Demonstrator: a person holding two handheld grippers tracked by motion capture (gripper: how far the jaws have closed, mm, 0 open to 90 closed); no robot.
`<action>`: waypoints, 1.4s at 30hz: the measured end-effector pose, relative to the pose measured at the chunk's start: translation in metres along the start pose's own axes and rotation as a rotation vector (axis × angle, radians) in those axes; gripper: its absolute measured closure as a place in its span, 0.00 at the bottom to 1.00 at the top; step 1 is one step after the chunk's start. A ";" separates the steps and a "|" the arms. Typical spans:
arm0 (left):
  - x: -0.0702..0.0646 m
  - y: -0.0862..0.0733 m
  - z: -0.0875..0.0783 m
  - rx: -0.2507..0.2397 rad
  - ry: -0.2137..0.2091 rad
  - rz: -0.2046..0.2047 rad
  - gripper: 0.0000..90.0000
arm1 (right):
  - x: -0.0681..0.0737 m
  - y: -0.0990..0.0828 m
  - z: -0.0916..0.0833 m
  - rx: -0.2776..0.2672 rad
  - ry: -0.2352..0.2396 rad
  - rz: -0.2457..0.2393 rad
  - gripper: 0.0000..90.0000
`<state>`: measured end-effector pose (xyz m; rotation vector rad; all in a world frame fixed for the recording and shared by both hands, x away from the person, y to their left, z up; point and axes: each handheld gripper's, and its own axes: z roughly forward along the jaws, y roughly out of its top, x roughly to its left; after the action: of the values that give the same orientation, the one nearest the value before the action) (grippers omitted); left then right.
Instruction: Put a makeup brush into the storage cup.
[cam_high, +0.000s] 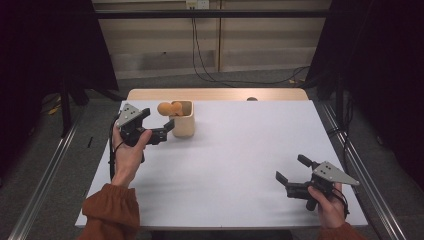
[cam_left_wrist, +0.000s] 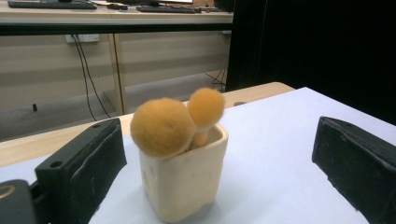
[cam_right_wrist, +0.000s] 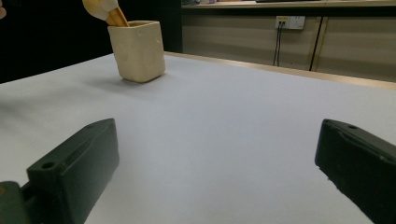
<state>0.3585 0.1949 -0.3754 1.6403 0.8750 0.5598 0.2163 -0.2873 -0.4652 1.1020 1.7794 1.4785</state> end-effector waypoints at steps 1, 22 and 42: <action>-0.001 -0.001 -0.001 -0.004 0.000 -0.005 0.03 | 0.000 0.000 0.000 -0.002 -0.002 0.007 0.00; -0.016 -0.034 -0.030 0.009 -0.033 0.004 0.03 | -0.001 0.000 -0.001 -0.006 -0.002 0.013 0.00; -0.016 -0.076 -0.071 0.027 -0.016 0.015 0.05 | 0.000 0.000 -0.002 -0.004 -0.003 0.008 0.00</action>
<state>0.2768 0.2324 -0.4293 1.6746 0.8623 0.5474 0.2144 -0.2887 -0.4650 1.1101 1.7713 1.4835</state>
